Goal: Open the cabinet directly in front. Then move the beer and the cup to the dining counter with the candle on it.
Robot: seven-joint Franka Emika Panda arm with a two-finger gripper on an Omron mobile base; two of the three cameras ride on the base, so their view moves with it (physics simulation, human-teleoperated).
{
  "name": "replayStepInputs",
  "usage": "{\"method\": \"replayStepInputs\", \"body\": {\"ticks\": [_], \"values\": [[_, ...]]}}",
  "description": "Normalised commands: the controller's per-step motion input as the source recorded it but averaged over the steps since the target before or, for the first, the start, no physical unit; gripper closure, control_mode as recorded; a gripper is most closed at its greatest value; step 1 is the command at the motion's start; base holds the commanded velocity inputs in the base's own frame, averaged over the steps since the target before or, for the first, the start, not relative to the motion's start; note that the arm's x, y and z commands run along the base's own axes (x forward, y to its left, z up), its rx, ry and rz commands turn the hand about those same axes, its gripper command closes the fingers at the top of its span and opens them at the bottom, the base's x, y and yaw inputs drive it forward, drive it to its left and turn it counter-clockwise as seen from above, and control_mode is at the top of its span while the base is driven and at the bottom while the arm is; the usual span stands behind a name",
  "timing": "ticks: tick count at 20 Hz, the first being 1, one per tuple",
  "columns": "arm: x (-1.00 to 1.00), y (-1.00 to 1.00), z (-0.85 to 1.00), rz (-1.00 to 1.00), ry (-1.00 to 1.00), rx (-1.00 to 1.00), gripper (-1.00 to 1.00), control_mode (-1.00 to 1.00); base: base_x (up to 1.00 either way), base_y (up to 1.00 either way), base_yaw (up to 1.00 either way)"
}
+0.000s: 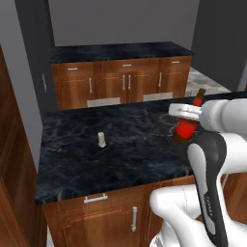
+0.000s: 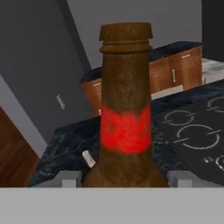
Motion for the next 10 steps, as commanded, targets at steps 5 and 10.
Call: {"method": "replayStepInputs", "body": {"ticks": [5, 10], "values": [[0.22, 0.16, -0.76, 0.26, 0.0, -0.11, 1.0, -1.0, 0.0, 0.0, 0.0], [-0.01, 0.05, -0.5, 0.25, 0.01, -0.1, 1.0, -1.0, 0.0, 0.0, 0.0]]}}
